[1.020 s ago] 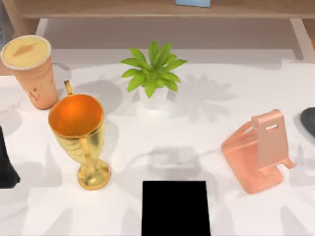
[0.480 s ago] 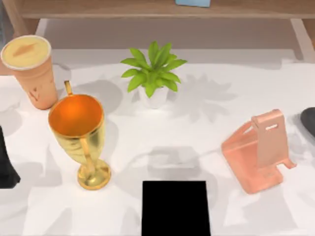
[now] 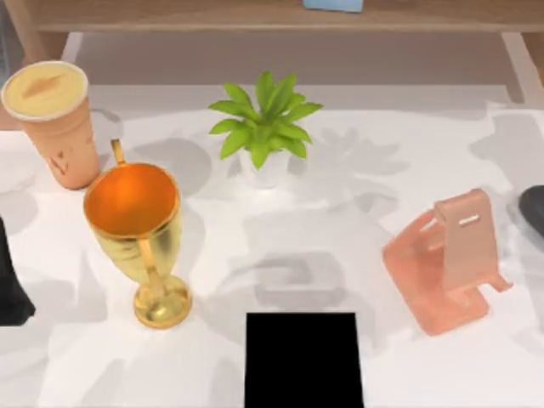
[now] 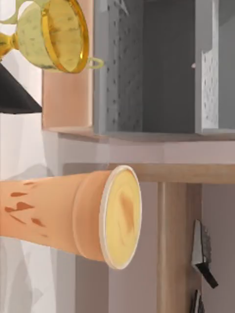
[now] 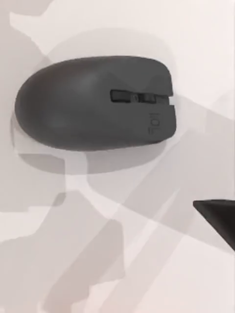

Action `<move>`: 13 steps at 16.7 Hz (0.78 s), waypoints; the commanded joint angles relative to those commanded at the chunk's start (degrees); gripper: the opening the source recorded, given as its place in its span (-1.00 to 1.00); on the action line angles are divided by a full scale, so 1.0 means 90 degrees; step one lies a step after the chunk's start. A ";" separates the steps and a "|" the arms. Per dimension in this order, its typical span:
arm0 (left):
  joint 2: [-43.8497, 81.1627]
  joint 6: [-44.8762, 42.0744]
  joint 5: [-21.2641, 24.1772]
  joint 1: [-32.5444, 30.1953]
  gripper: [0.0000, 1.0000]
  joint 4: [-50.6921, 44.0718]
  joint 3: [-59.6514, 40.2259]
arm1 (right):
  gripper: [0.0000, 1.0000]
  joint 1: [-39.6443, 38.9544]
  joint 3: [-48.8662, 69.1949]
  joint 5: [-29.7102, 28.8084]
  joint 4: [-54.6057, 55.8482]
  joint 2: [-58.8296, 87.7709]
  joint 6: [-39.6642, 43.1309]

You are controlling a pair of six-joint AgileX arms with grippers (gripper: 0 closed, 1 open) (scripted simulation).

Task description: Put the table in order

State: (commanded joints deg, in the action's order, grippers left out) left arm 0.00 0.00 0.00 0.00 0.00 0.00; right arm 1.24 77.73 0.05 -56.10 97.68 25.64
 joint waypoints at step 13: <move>0.0000 0.0000 0.0000 0.0000 1.00 0.0000 0.0000 | 1.00 -0.0017 0.1774 -0.0050 -0.1151 0.2175 0.0619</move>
State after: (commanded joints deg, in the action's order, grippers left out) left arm 0.00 0.00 0.00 0.00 0.00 0.00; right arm 1.09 93.69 -0.40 -66.46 117.25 31.21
